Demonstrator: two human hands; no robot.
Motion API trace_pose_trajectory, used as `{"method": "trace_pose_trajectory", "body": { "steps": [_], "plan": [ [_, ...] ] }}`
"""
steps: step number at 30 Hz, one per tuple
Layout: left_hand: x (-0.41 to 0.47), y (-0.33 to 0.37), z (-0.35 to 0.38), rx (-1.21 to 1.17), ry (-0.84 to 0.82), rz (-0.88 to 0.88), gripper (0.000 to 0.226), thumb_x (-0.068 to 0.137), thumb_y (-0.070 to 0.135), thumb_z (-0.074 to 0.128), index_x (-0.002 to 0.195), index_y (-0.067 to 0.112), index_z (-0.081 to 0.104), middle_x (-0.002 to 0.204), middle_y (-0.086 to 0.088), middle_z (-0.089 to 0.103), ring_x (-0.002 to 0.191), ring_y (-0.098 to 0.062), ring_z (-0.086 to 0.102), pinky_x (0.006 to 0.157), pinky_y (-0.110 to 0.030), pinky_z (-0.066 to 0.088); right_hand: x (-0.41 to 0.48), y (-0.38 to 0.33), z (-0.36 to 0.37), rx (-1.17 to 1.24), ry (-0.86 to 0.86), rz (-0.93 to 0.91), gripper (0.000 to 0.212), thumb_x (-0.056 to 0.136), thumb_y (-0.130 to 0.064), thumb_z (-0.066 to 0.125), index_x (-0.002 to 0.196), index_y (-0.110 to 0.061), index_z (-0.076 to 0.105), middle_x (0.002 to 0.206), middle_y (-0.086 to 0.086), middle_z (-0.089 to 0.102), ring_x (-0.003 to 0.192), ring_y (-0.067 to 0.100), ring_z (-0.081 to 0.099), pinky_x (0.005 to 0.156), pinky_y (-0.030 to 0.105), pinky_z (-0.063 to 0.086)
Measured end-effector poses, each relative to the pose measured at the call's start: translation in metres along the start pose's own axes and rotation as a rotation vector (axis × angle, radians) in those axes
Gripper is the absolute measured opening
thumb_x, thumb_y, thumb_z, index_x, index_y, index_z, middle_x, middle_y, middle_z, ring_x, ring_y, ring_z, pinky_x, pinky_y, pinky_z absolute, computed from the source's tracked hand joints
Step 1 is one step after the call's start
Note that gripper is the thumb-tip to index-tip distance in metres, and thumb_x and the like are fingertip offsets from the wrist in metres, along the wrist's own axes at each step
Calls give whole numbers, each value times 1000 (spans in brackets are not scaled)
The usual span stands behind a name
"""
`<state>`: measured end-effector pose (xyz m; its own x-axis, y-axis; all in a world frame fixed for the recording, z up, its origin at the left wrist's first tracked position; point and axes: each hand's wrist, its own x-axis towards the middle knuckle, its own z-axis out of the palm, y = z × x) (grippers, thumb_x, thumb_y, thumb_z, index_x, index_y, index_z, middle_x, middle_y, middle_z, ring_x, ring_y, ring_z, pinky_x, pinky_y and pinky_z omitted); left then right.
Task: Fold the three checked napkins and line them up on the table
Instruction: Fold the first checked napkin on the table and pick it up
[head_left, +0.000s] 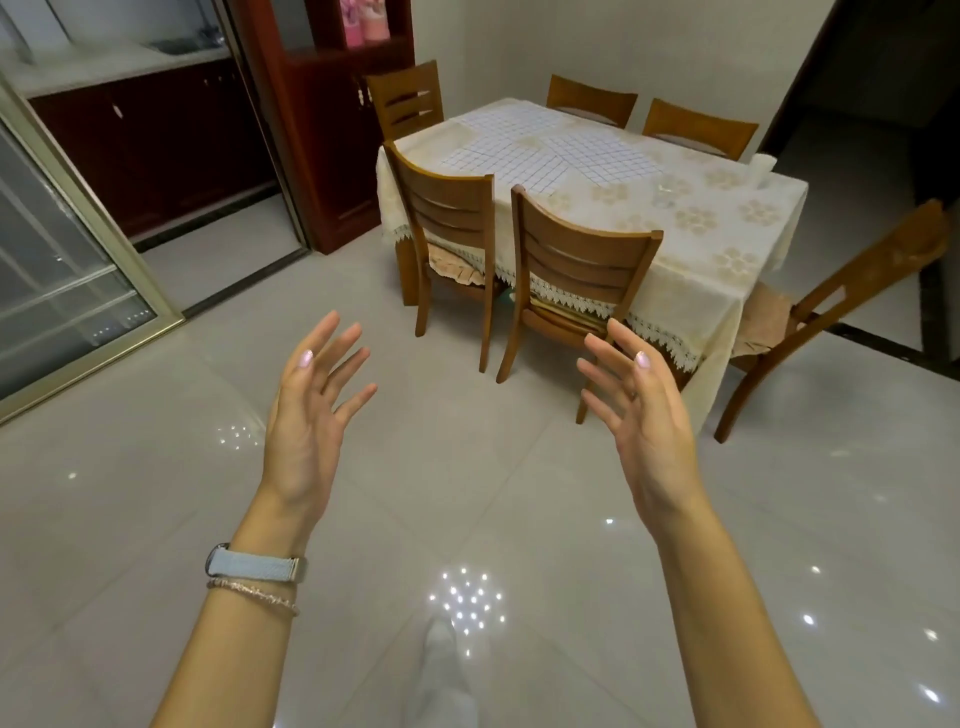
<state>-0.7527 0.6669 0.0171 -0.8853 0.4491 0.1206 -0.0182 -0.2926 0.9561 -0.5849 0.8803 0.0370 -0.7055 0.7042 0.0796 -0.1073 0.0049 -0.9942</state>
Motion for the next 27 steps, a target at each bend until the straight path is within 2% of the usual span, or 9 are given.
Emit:
{"method": "trace_pose_trajectory", "body": {
  "steps": [4, 11, 17, 27],
  "plan": [
    [89, 2, -12, 18, -12, -19, 46, 102, 41, 30, 144, 26, 44, 141, 3, 56, 130, -16, 52, 109, -50, 38, 76, 3, 37, 21, 16, -5, 36, 103, -40, 34, 134, -36, 53, 134, -5, 61, 122, 12, 59, 110, 49, 41],
    [225, 0, -17, -6, -53, -7, 46, 104, 39, 28, 144, 24, 44, 141, 1, 56, 130, -17, 52, 109, -50, 38, 186, 6, 76, 49, 68, -11, 39, 101, -40, 35, 136, -33, 53, 133, -5, 62, 123, 12, 59, 109, 47, 42],
    [333, -27, -4, -46, -79, -27, 45, 104, 38, 27, 143, 24, 45, 140, 2, 56, 130, -18, 52, 110, -51, 37, 282, 18, 89, 52, 99, -23, 36, 105, -35, 33, 134, -34, 53, 133, -6, 62, 123, 11, 59, 110, 47, 41],
    [521, -59, 42, -55, -128, -5, 44, 105, 34, 27, 143, 22, 46, 139, -1, 57, 129, -19, 53, 108, -51, 39, 471, 37, 105, 96, 120, -36, 37, 103, -37, 35, 135, -33, 53, 133, -6, 62, 123, 11, 59, 110, 46, 41]
  ]
}}
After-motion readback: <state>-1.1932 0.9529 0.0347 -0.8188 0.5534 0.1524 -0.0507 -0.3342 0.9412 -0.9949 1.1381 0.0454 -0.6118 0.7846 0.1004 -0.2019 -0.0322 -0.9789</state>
